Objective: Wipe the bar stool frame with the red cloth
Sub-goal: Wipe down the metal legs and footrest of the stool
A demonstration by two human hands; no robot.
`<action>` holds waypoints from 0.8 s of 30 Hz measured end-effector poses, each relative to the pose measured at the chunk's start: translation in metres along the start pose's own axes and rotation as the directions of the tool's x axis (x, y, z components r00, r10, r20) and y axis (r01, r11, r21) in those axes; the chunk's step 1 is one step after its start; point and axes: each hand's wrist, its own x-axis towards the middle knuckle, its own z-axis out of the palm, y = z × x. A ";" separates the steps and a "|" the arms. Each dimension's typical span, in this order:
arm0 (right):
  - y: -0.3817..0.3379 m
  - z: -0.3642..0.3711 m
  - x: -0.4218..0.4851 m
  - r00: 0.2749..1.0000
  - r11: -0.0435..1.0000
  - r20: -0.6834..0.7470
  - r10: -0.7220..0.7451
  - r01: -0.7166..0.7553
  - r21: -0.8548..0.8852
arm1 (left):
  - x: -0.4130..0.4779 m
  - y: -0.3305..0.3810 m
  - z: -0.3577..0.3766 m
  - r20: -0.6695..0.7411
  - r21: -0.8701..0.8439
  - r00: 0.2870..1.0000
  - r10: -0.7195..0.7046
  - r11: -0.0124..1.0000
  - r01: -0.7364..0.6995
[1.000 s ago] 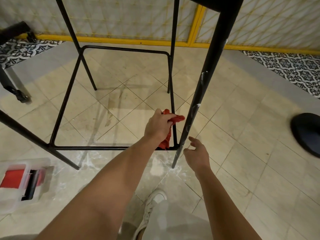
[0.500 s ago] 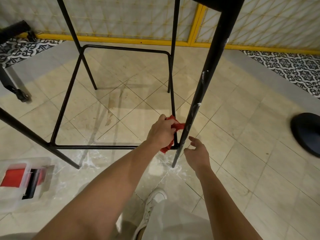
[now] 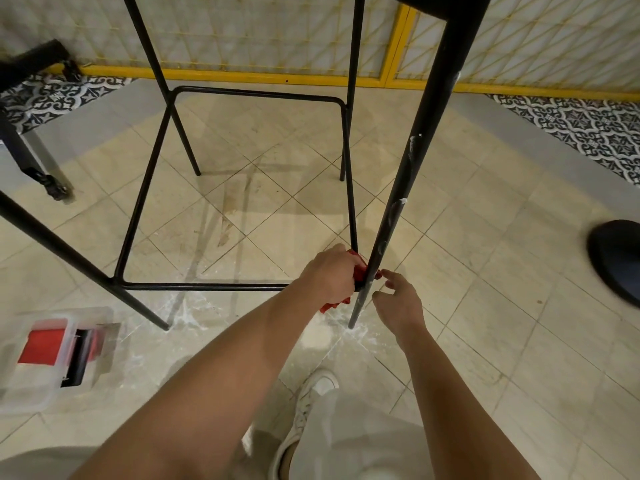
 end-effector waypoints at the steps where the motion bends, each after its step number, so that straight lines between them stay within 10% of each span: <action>1: 0.001 0.000 0.000 1.000 1.000 0.005 0.004 -0.004 0.002 | -0.003 0.002 0.004 -0.019 0.023 1.000 -0.012 1.000 0.013; 24: -0.001 -0.011 -0.015 0.998 0.993 0.062 -0.007 0.000 0.115 | -0.036 -0.004 0.027 -0.098 0.217 0.993 0.059 0.976 -0.036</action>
